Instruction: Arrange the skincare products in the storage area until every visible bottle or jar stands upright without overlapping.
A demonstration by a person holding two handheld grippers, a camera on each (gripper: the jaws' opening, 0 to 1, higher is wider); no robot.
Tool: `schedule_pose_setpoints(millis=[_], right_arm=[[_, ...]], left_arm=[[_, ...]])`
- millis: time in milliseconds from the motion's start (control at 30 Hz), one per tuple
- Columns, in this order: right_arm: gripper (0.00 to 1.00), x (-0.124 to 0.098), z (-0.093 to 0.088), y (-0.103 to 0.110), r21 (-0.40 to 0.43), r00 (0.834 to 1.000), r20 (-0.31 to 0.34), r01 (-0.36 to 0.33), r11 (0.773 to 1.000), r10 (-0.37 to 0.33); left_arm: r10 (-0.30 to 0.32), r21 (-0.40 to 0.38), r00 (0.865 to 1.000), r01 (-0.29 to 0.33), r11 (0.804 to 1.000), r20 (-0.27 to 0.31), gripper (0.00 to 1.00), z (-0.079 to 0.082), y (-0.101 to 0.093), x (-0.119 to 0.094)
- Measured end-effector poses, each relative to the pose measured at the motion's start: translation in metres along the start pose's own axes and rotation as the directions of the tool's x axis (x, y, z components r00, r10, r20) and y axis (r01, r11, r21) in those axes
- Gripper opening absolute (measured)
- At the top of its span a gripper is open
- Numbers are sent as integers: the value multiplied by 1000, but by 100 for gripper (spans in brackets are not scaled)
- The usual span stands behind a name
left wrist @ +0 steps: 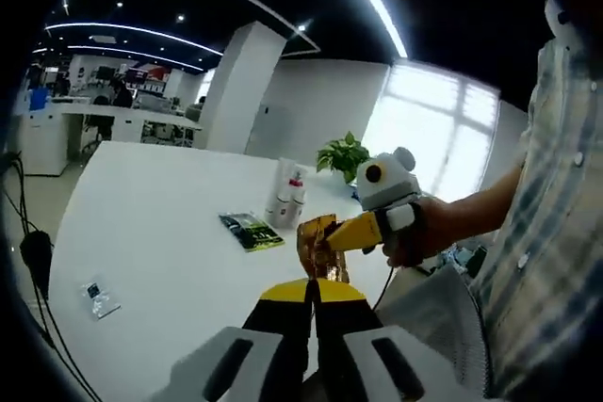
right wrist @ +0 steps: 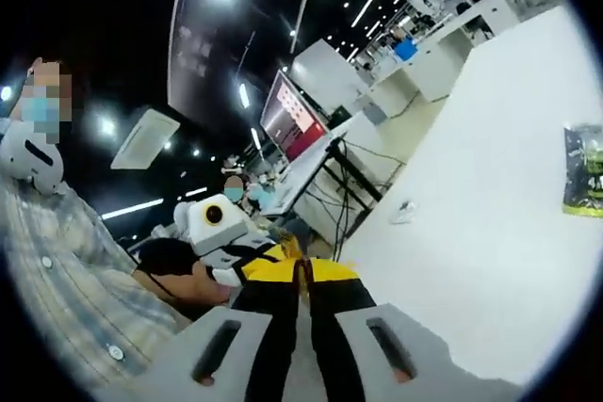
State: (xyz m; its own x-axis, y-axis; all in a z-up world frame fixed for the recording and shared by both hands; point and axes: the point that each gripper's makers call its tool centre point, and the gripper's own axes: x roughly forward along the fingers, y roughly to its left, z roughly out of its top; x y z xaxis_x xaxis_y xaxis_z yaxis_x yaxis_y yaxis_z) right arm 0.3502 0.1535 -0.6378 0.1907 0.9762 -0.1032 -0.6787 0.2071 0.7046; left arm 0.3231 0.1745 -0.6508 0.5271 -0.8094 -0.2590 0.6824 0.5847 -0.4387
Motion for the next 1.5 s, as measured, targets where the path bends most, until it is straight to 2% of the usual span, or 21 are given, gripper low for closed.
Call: schedule_pose_setpoints(millis=[67,267,400,500,533,600,667,733,767,800,867,900,933,1000,1067,1167,1233,1333,1433,1467,1500], right_arm=[[8,2,-6,-2,53,1000,-5,2,999,-1],[10,6,-20,1,81,1000,-13,5,997,-4],[5,7,-18,3,114,1000,4,-7,994,6],[1,7,-17,8,145,999,-12,-44,988,46],[0,7,-15,5,161,999,-14,-29,987,32],[0,7,-13,10,201,997,-32,-65,978,73],[0,3,-13,6,177,993,-94,-54,983,72],[0,1,-12,3,103,984,-166,-40,994,57],[0,-1,-14,3,62,977,-210,-33,997,46],[0,-3,-17,0,18,965,-262,-21,1000,25],[0,-6,-28,0,-83,920,-391,-39,996,3],[0,-7,-33,-1,-127,897,-442,-53,991,-9],[0,-9,-41,1,-172,858,-514,-84,982,-16],[0,-9,-52,3,-233,801,-598,-139,962,-29],[0,-5,-57,9,-247,771,-637,-183,952,-17],[0,0,-62,12,-268,738,-675,-230,936,-12],[0,4,-63,12,-288,729,-684,-237,928,-26],[0,4,-61,10,-290,729,-684,-240,926,-25],[0,6,-57,9,-275,751,-661,-234,933,-6],[1,7,-56,9,-269,764,-646,-227,936,-1],[2,10,-53,6,-264,788,-615,-207,942,0]], left_arm=[[-4,-34,1000,4,999,12,0,3,2,-2],[-8,-129,1000,11,992,27,0,6,5,-3],[-5,-157,999,10,988,33,0,7,6,-3],[0,-177,1000,5,984,30,0,7,8,-3],[-1,-177,999,7,984,35,0,8,8,-3],[-8,-179,999,15,984,42,0,9,8,-3],[-22,-167,999,28,986,42,2,8,6,0],[15,-78,1000,-13,997,24,5,5,13,2],[9,-45,1000,-9,999,11,10,2,12,4],[-3,-77,1000,4,997,6,15,1,8,6],[-15,-94,1000,14,996,-13,26,-2,7,8],[-16,-82,1000,15,997,-16,28,-3,6,9],[-25,-56,999,24,998,-24,28,-4,3,9],[-36,-43,999,34,998,-32,27,-6,0,9],[-68,-28,996,66,997,-55,24,-11,-7,9],[-74,9,994,75,997,-82,17,-16,-12,9],[-86,26,993,89,996,-86,10,-17,-13,8],[-105,26,991,108,994,-88,2,-17,-16,6],[-101,4,992,102,995,-75,0,-13,-15,4],[-96,-7,993,96,995,-74,0,-13,-13,4],[-86,0,994,86,996,-69,0,-12,-12,3]])
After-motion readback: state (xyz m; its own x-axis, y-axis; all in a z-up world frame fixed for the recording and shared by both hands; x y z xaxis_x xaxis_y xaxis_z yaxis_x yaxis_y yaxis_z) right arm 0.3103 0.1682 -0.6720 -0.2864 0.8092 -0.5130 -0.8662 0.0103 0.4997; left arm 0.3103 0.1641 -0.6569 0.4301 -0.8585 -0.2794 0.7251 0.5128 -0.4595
